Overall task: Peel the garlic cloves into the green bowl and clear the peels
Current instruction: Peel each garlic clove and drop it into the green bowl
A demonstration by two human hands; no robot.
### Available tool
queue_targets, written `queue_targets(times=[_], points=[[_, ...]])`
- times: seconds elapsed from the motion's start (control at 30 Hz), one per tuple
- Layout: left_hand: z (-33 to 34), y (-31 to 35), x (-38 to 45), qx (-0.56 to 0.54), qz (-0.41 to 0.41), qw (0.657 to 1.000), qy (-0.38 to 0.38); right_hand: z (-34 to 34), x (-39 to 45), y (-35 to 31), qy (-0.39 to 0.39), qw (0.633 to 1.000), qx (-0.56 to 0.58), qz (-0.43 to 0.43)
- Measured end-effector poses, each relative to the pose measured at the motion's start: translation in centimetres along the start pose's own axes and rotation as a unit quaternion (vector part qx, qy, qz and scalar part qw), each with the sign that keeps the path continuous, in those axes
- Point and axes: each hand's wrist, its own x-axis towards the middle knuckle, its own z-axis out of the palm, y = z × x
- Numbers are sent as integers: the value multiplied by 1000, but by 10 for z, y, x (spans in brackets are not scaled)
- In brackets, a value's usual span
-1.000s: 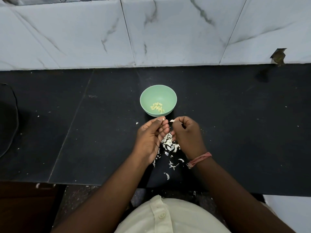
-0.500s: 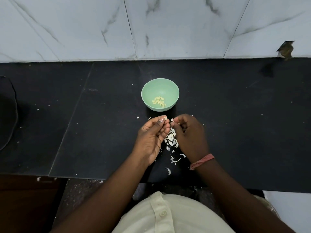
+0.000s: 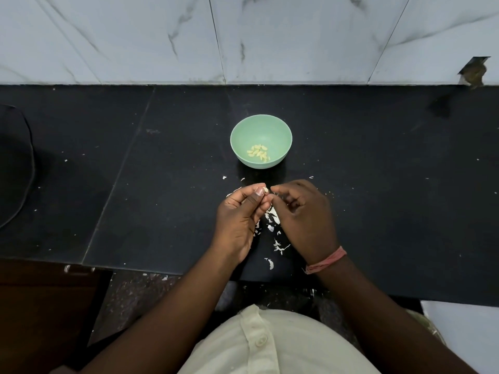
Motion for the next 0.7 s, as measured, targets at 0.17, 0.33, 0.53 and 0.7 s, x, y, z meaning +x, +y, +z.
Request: queue_targets(times=[0.17, 0.33, 0.53, 0.7], points=[[2, -4, -4, 36, 31, 999, -2, -2, -5, -4, 9, 1000, 17, 5], [1, -5, -7, 96, 68, 993, -6, -3, -5, -7, 2, 999, 30, 25], [-6, 0, -12, 177, 99, 978, -36, -3, -4, -4, -17, 998, 45, 30], [-10, -1, -14, 180, 77, 980, -49, 4, -8, 0, -22, 997, 60, 53]])
